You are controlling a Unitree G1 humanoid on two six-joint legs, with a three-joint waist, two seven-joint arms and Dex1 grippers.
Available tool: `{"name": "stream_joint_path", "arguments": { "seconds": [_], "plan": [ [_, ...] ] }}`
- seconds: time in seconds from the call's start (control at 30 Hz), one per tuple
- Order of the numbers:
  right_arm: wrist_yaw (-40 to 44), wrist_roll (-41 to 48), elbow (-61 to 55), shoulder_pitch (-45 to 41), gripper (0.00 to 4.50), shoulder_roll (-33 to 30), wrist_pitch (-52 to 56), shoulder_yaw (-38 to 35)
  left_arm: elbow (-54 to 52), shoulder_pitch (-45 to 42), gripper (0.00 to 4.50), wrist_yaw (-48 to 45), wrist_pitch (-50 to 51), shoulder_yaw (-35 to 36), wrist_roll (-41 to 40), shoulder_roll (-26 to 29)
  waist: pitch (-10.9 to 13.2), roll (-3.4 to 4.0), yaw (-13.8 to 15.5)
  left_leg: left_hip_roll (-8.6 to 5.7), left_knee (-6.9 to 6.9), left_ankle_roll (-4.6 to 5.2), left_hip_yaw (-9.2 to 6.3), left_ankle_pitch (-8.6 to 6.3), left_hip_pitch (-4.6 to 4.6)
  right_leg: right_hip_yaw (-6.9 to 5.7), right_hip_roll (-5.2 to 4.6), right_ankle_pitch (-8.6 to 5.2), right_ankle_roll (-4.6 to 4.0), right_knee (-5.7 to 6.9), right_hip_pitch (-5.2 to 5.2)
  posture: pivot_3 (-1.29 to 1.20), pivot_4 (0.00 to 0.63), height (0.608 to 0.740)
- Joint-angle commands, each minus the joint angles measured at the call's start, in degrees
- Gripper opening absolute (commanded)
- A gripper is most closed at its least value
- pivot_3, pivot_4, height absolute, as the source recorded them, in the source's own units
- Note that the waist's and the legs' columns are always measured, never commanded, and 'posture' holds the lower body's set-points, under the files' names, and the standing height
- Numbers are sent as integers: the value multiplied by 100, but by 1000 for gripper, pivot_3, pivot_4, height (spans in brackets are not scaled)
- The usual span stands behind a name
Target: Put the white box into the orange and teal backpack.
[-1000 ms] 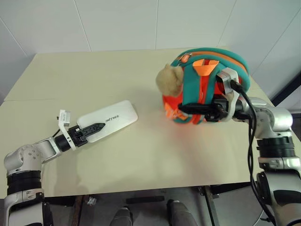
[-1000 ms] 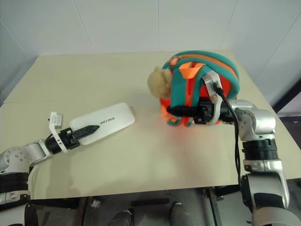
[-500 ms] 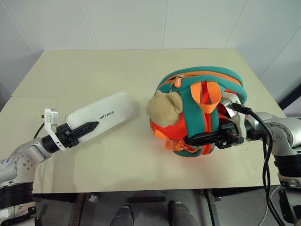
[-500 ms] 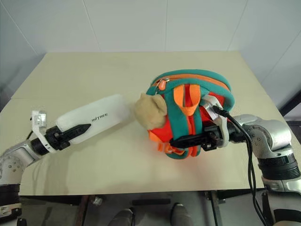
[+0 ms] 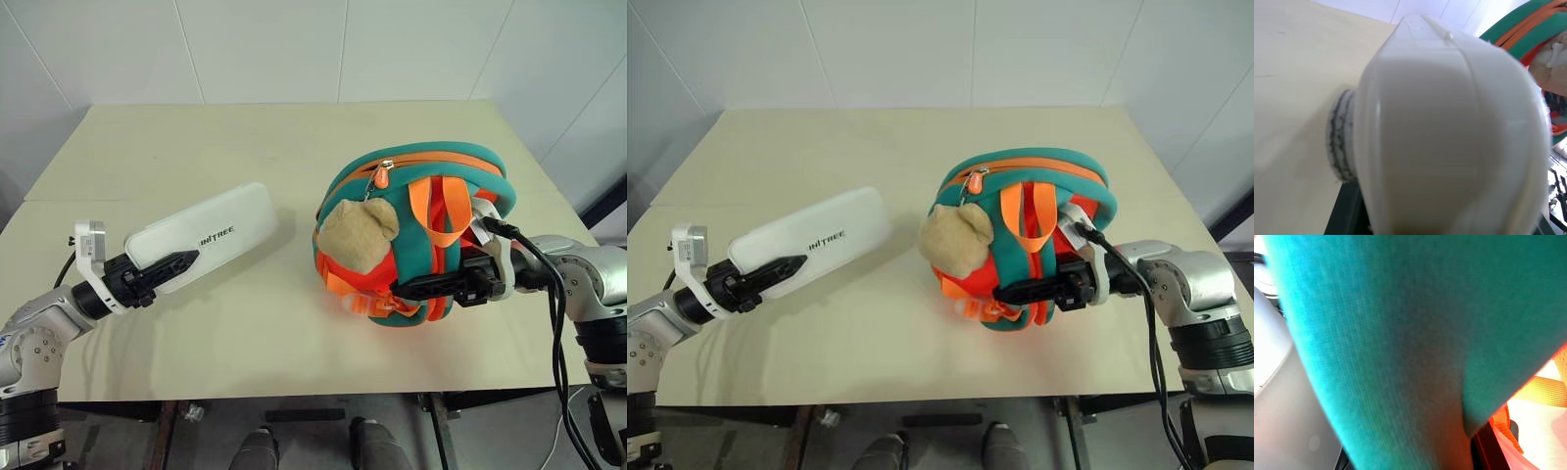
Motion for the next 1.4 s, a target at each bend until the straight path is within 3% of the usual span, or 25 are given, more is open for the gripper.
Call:
{"name": "stream_joint_path", "arguments": {
  "seconds": [0.03,0.33,0.57,1.07,1.4],
  "plan": [
    [352,-20,-104,63,4,-305,-68,-58,-308,-228,1456,-154,-74,196,-265,185,0,0,0,0,1,1,0,-1,0,0,0,0,0,0,0,0,150,740],
    [384,-200,89,130,4,-475,-242,38,-1212,-563,1456,-184,403,283,-1131,442,0,0,-4,0,15,4,0,-7,-8,0,0,0,2,0,0,0,150,740],
    [247,-140,-72,222,4,-373,-210,54,-1275,-973,1456,-243,350,-235,-1109,359,0,0,-1,0,38,7,0,-9,-14,-1,2,2,6,7,0,0,150,740],
    [71,0,-343,300,4,-325,-123,-88,403,-2124,1456,-1492,-2253,-1943,1224,123,0,0,28,-3,54,8,-2,-9,-19,-1,2,7,15,6,6,0,150,740],
    [33,-9,-366,322,4,-265,-163,-123,1740,-3862,1456,-1622,-3007,-3024,2706,20,-2,-4,170,-8,65,11,-7,-7,-18,-1,1,14,27,5,19,0,150,740]
  ]
}}
